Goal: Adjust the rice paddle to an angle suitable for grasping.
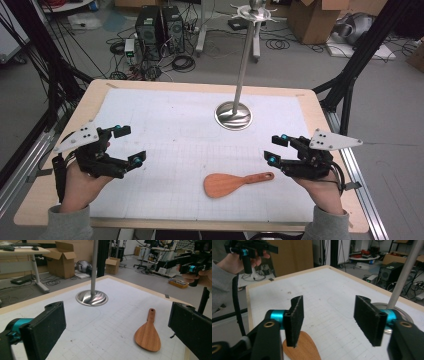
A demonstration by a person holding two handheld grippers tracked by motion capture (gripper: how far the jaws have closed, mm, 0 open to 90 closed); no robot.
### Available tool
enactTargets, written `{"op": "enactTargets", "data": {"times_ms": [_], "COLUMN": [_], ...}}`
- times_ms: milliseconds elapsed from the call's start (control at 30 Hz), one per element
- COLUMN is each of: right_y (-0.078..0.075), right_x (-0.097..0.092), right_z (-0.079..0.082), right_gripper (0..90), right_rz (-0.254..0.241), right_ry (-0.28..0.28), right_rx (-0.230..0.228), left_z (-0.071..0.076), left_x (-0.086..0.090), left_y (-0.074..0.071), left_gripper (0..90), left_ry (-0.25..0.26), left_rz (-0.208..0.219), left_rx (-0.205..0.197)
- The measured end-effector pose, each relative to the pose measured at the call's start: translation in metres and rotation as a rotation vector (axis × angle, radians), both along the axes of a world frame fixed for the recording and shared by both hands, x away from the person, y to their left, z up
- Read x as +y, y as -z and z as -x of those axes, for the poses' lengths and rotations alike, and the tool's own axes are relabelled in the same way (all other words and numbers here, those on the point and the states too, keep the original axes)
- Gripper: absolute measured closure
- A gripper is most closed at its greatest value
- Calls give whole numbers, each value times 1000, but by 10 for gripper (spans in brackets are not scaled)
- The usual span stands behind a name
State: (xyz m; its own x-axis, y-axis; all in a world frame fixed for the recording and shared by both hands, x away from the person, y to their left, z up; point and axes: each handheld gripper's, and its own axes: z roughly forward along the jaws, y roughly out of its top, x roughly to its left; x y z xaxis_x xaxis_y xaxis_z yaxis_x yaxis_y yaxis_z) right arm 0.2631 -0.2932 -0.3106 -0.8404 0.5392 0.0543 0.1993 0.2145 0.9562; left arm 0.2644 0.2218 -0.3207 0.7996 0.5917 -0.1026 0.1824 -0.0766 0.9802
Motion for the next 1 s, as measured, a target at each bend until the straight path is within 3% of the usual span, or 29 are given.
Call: {"op": "enactTargets", "data": {"times_ms": [133,200,400,633,733,1000], "right_y": [3,4,8,16,21,26], "right_x": [5,9,14,21,27,38], "right_z": [-2,-2,-2,-7,-10,-13], "right_gripper": [506,564,667,811,837,891], "right_rz": [22,54,65,88,110,135], "right_ry": [-12,0,6,-13,-20,-49], "right_rx": [2,-23,-42,-14,11,-6], "left_z": [0,0,-1,-1,-1,-1], "left_x": [0,0,0,-1,-1,0], "left_y": [1,1,2,2,3,4], "left_gripper": [17,17,17,17,17,17], "left_ry": [0,2,0,-1,1,-2], "left_rz": [-1,-2,-2,-3,-6,-6], "left_rx": [4,5,10,11,14,17]}}
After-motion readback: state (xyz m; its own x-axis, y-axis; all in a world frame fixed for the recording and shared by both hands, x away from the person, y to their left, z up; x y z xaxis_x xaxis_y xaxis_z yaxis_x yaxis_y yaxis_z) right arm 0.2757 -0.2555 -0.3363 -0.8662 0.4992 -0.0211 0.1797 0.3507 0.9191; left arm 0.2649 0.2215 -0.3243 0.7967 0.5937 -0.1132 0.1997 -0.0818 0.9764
